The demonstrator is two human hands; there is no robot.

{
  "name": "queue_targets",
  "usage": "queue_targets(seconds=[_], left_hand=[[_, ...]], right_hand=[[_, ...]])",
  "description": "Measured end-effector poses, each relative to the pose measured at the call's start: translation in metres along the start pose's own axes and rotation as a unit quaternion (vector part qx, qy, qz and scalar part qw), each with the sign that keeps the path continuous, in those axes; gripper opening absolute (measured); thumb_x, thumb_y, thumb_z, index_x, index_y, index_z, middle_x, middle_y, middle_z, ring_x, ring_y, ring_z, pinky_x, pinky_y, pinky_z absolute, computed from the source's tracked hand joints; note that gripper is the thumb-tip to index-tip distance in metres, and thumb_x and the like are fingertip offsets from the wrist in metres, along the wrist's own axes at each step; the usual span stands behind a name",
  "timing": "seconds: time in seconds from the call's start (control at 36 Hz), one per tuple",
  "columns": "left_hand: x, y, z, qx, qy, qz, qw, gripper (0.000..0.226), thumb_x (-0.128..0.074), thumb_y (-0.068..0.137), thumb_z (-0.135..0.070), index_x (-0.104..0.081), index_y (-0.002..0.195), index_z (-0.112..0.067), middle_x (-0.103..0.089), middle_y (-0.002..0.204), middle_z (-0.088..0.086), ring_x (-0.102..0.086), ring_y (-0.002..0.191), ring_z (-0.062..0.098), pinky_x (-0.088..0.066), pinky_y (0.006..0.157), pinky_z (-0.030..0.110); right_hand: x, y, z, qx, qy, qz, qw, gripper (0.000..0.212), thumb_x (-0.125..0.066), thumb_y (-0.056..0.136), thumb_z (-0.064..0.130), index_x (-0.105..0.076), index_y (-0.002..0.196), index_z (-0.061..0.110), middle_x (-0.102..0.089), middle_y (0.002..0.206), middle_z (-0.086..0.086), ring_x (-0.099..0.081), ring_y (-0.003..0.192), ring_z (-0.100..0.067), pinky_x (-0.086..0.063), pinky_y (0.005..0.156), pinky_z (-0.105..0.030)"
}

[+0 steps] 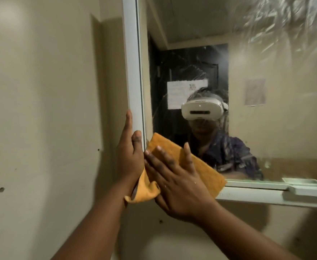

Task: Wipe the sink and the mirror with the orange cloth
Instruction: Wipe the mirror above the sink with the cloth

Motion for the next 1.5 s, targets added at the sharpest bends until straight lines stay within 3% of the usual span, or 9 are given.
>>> queue_targets(seconds=[0.19,0.47,0.61,0.75,0.86,0.94,1.14,1.33,1.5], left_hand=[[-0.002,-0.015,0.001,-0.005,0.039,-0.007,0.999,0.048,-0.03,0.1,-0.024,-0.009,0.14,-0.041,-0.012,0.134,-0.043,-0.01,0.122,-0.034,-0.016,0.098,-0.007],[-0.002,-0.019,0.003,-0.015,0.038,-0.015,0.999,0.05,-0.03,0.097,-0.027,-0.009,0.14,-0.038,-0.016,0.138,-0.038,-0.014,0.125,-0.03,-0.019,0.101,-0.003],[-0.003,-0.023,0.003,-0.013,0.033,-0.043,0.998,0.049,-0.031,0.097,-0.023,-0.012,0.141,-0.032,-0.02,0.138,-0.033,-0.018,0.124,-0.029,-0.019,0.101,-0.003],[-0.007,-0.027,0.001,-0.026,0.038,-0.074,0.996,0.047,-0.032,0.097,-0.016,-0.019,0.142,-0.02,-0.023,0.14,-0.022,-0.019,0.126,-0.025,-0.018,0.101,-0.003],[-0.01,-0.032,0.001,-0.043,0.067,-0.096,0.992,0.048,-0.03,0.097,-0.02,-0.019,0.144,-0.012,-0.025,0.141,-0.011,-0.019,0.127,-0.017,-0.017,0.101,-0.003],[-0.014,-0.036,0.003,-0.039,0.082,-0.109,0.99,0.048,-0.03,0.097,-0.016,-0.025,0.144,-0.005,-0.027,0.141,-0.006,-0.021,0.126,-0.013,-0.016,0.102,-0.004],[-0.024,-0.045,0.006,-0.01,0.11,-0.14,0.984,0.049,-0.027,0.097,-0.019,-0.022,0.145,-0.011,-0.022,0.143,-0.006,-0.02,0.129,-0.004,-0.015,0.104,0.0],[-0.025,-0.048,0.007,0.0,0.126,-0.138,0.982,0.049,-0.029,0.097,-0.012,-0.024,0.145,-0.005,-0.022,0.144,-0.005,-0.023,0.133,0.008,-0.014,0.108,0.005],[-0.024,-0.051,0.01,0.009,0.134,-0.138,0.981,0.049,-0.027,0.097,-0.014,-0.026,0.145,-0.003,-0.024,0.145,-0.002,-0.026,0.135,0.012,-0.018,0.11,0.013]], right_hand=[[-0.009,-0.019,0.009,0.0,-0.012,0.039,0.999,0.067,-0.034,0.091,0.053,-0.031,0.147,0.018,-0.026,0.155,-0.001,-0.016,0.145,-0.025,-0.001,0.108,-0.068],[0.0,-0.045,-0.014,-0.019,-0.04,0.005,0.999,0.065,-0.036,0.089,0.048,-0.032,0.147,0.019,-0.025,0.155,0.0,-0.016,0.144,-0.021,-0.01,0.105,-0.071],[0.005,-0.085,-0.039,-0.101,-0.056,-0.023,0.993,0.066,-0.042,0.085,0.042,-0.035,0.145,0.017,-0.025,0.155,0.0,-0.019,0.144,-0.021,-0.014,0.103,-0.072],[0.008,-0.122,-0.061,-0.189,-0.07,-0.037,0.979,0.062,-0.013,0.096,0.047,-0.025,0.147,0.015,-0.015,0.158,0.001,-0.011,0.146,-0.022,-0.005,0.108,-0.069],[0.002,-0.125,-0.054,-0.261,-0.05,-0.038,0.963,0.065,-0.007,0.096,0.051,-0.01,0.151,0.017,-0.01,0.158,-0.001,-0.01,0.145,-0.027,0.002,0.109,-0.067],[-0.005,-0.111,-0.037,-0.305,-0.034,-0.051,0.95,0.067,-0.007,0.096,0.05,-0.015,0.15,0.011,-0.009,0.158,-0.005,-0.009,0.145,-0.031,0.002,0.109,-0.063],[-0.009,-0.062,-0.007,-0.206,-0.022,-0.037,0.978,0.074,-0.043,0.084,0.045,-0.025,0.146,0.009,-0.015,0.157,-0.008,-0.009,0.145,-0.032,-0.008,0.107,-0.066],[0.002,-0.07,-0.028,-0.15,-0.041,-0.01,0.988,0.066,-0.036,0.09,0.045,-0.024,0.148,0.016,-0.018,0.157,-0.002,-0.011,0.146,-0.023,-0.01,0.106,-0.068],[0.011,-0.108,-0.061,-0.201,-0.073,-0.002,0.977,0.064,-0.02,0.096,0.051,-0.021,0.149,0.016,-0.018,0.157,-0.002,-0.01,0.146,-0.024,-0.008,0.109,-0.065]])
Point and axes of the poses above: each hand's wrist, its own y-axis towards the middle knuckle, its own x-axis out of the back of the hand, z = x × y, the point moved 3 cm from there along y, towards the middle knuckle
